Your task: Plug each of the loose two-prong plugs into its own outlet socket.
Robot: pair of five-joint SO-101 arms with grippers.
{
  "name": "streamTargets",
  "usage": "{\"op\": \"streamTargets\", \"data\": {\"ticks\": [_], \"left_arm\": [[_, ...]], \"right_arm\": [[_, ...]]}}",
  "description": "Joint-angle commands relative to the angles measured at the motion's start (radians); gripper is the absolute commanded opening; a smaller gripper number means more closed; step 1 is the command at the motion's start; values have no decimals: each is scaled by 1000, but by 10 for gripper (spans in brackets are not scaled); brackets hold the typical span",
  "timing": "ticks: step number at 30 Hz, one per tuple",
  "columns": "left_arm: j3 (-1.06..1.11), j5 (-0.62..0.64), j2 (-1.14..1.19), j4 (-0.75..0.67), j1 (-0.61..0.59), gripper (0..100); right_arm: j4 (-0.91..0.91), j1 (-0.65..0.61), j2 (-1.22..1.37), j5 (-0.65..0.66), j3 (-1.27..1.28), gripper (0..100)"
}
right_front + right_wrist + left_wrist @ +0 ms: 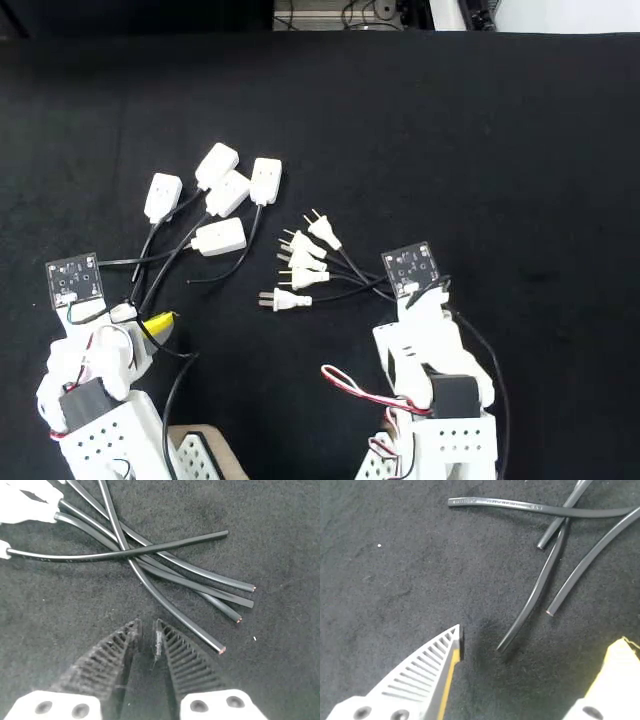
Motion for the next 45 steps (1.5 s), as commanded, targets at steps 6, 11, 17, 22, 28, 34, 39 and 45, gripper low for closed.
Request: {"op": "streamTargets", "data": {"ticks": [6, 11, 17, 22, 28, 34, 39, 45], "left_arm": [[19, -8, -2, -12, -10, 423], [19, -8, -2, -12, -10, 423], [19, -8, -2, -12, -10, 423], [19, -8, -2, -12, -10, 423], [19, -6, 0, -12, -10, 423], [19, -6, 0, -12, -10, 423], [19, -6, 0, -12, -10, 423], [19, -6, 0, -12, -10, 423]], "right_arm": [[5, -11, -27, -6, -1, 54], [5, -11, -27, -6, -1, 54], [5, -17, -27, -8, -1, 55], [5, -15, -27, -11, -1, 54], [3, -68, -27, -14, -1, 55], [-2, -210, -27, -14, -1, 54], [38, -215, -18, -80, -117, 54], [31, -175, -13, -117, -265, 54]]}}
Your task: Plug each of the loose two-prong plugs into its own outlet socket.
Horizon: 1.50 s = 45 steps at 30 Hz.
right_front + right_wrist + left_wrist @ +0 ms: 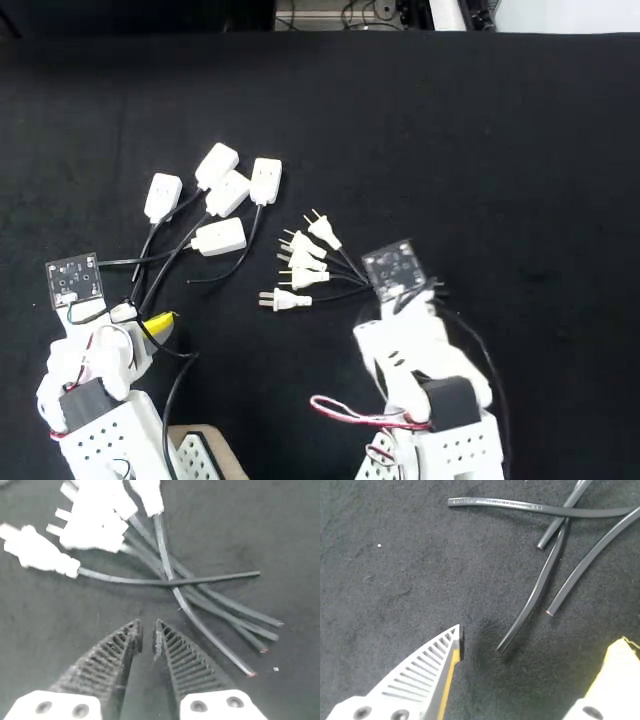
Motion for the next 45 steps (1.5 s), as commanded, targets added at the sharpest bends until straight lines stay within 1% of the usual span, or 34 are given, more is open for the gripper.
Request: {"op": "streamTargets", "data": {"ticks": [1, 4, 6, 10, 13, 17, 19, 23, 25, 28, 30, 45], "left_arm": [[19, -6, 0, -12, -10, 423], [19, -6, 0, -12, -10, 423], [19, -6, 0, -12, -10, 423], [19, -6, 0, -12, -10, 423], [19, -6, 0, -12, -10, 423], [19, -6, 0, -12, -10, 423], [19, -6, 0, -12, -10, 423], [19, -6, 0, -12, -10, 423], [19, -6, 0, -12, -10, 423], [19, -6, 0, -12, -10, 423], [19, -6, 0, -12, -10, 423], [19, -6, 2, -12, -5, 423]], "right_arm": [[5, 20, -5, -23, -154, 54], [-14, 20, 85, -89, -245, 54], [-37, 23, 205, -132, -300, 54], [-87, 20, 556, -275, -438, 54], [-80, 18, 840, -391, -622, 54], [-40, 17, 1152, -557, -816, 54], [-40, -5, 1279, -600, -872, 54], [-43, -91, 1492, -640, -967, 57], [-43, -110, 1573, -717, -1009, 57], [-40, -100, 1675, -859, -1081, 57], [-37, -94, 1722, -913, -1115, 57], [-37, -6, 1762, -927, -1093, 57]]}}
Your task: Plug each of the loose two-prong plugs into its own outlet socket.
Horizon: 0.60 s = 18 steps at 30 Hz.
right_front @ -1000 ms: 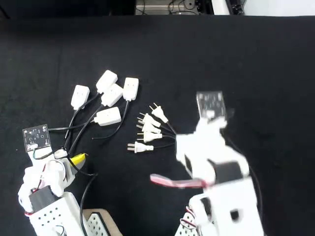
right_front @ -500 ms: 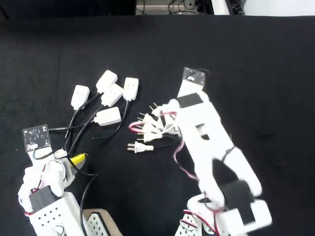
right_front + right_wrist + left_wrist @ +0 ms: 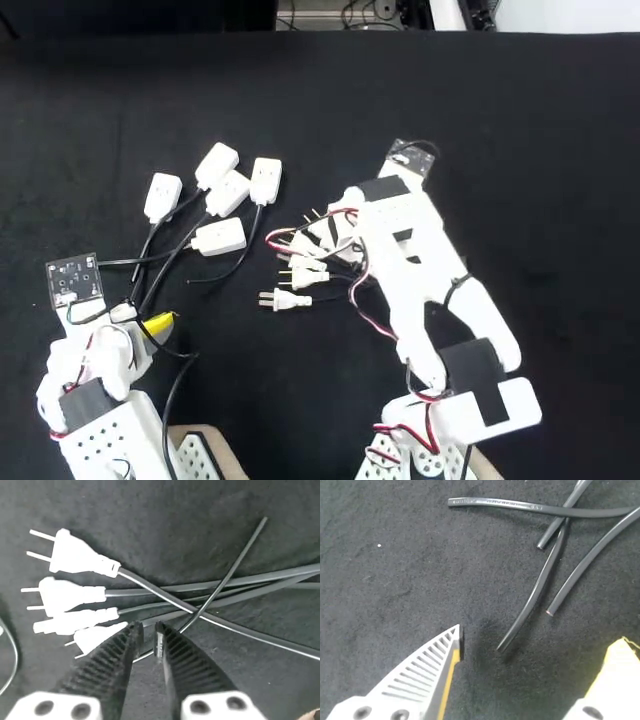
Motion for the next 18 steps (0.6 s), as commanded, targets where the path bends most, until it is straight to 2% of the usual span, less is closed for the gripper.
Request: {"op": "streamTargets", "data": {"ticks": [1, 8, 18], "left_arm": [[19, -6, 2, -12, -5, 423], [-38, -12, -15, -38, -41, 429], [-372, -5, -57, -43, -45, 427]], "right_arm": [[2, 49, -4, -12, -18, 57], [0, 215, -5, -6, -21, 57], [-41, 235, -5, -12, -16, 57]]}}
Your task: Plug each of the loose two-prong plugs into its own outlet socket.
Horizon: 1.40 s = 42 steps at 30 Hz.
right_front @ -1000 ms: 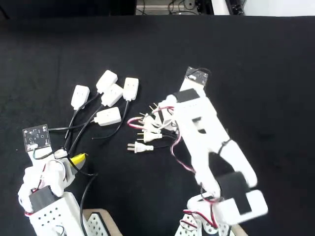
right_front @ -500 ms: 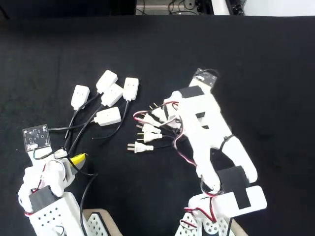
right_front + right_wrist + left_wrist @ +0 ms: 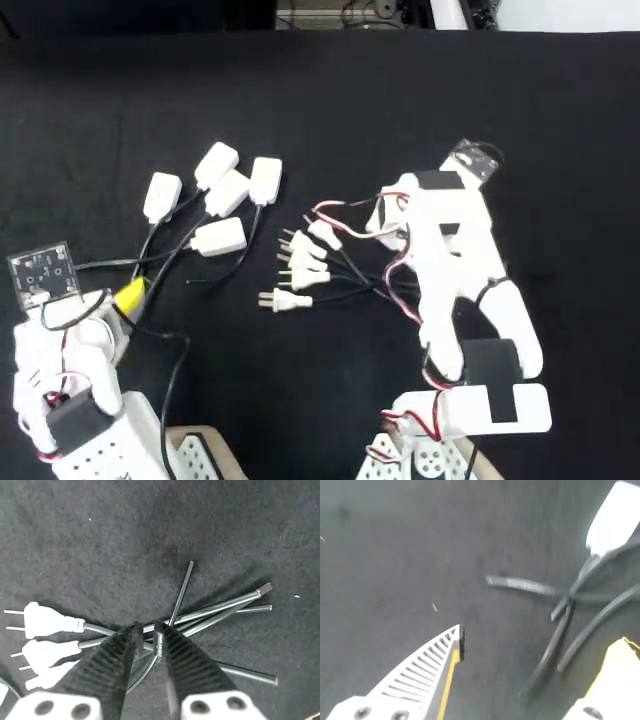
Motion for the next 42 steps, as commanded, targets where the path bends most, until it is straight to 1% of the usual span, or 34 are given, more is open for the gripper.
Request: {"op": "streamTargets", "data": {"ticks": [1, 6, 11, 15, 17, 20, 22, 25, 28, 30, 34, 39, 42], "left_arm": [[-168, -5, -11, -46, 8, 427], [-225, -11, -11, -135, 62, 425], [-209, -11, -3, -276, 150, 425], [-219, -11, 66, -281, 219, 420], [-266, -8, 178, -279, 229, 373], [-392, -9, 427, -276, 236, 239], [-510, -17, 621, -227, 255, 195], [-707, -69, 891, -91, 312, 211], [-888, -69, 1123, 37, 358, 261], [-983, -69, 1263, 81, 381, 288], [-1124, -68, 1505, 87, 395, 300], [-1290, -66, 1722, 87, 394, 300], [-1339, 5, 1806, 29, 397, 300]], "right_arm": [[-14, 18, -4, -12, -16, 57], [-14, 18, -4, -9, -16, 57], [-14, 15, -4, -6, -18, 57], [-14, 15, -4, -6, -15, 57], [-14, 15, -4, -6, -15, 57], [-14, 15, -4, -6, -15, 57], [-14, 15, -4, -6, -15, 57], [-14, 15, -4, -6, -15, 57], [-14, 15, -4, -5, -15, 57], [-14, 15, -4, -5, -15, 57], [-14, 17, -4, -5, -15, 57], [-14, 17, -4, -5, -15, 57], [-14, 15, -4, -5, -13, 55]]}}
